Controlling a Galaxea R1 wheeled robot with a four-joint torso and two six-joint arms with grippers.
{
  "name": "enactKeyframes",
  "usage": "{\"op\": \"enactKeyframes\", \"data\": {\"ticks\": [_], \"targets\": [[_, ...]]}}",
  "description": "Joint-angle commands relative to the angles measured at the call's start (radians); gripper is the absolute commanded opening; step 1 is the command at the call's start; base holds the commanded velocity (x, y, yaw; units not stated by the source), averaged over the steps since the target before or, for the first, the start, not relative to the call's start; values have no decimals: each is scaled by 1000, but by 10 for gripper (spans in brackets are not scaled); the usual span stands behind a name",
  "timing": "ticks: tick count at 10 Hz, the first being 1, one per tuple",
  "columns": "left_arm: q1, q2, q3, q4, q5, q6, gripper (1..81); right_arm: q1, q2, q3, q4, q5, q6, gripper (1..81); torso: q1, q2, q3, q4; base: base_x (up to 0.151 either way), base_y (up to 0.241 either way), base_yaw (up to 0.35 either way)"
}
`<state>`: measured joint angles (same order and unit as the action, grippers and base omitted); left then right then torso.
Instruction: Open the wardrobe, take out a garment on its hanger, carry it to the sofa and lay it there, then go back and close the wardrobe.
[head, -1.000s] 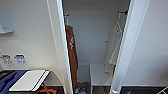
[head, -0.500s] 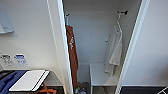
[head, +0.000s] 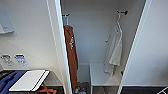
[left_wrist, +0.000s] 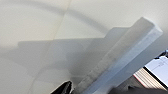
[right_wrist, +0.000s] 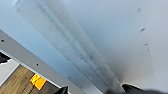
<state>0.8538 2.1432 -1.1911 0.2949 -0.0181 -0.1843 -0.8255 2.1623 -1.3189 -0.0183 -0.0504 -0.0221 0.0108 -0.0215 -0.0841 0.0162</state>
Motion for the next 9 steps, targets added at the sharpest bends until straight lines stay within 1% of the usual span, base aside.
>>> {"op": "enactKeyframes", "data": {"ticks": [1, 2, 4, 6, 7, 9], "targets": [[9, -40, 96, -22, 110, -31, 811, 45, -43, 54, 38, -167, 36, 811, 0, 0, 0, 0, 0, 0, 0], [23, -76, 102, -22, 103, -29, 811, 42, -60, 55, 38, -163, 36, 811, 0, 0, 0, 0, 0, 0, 0], [63, -139, 105, -20, 57, -27, 811, 42, -86, 57, 40, -163, 36, 811, 0, 0, 0, 0, 0, 0, 0], [101, -172, 96, -22, 38, -27, 811, 42, -115, 55, 40, -163, 37, 811, 0, 0, 0, 0, 0, 0, 0], [129, -202, 79, -22, 1, -27, 811, 38, -141, 54, 40, -163, 41, 811, 0, -1, 0, 0, 0, 0, 0], [184, -242, 32, -23, -45, -29, 811, 25, -169, 26, 40, -163, 42, 811, 0, -1, 1, 0, 0, 0, 0]]}}
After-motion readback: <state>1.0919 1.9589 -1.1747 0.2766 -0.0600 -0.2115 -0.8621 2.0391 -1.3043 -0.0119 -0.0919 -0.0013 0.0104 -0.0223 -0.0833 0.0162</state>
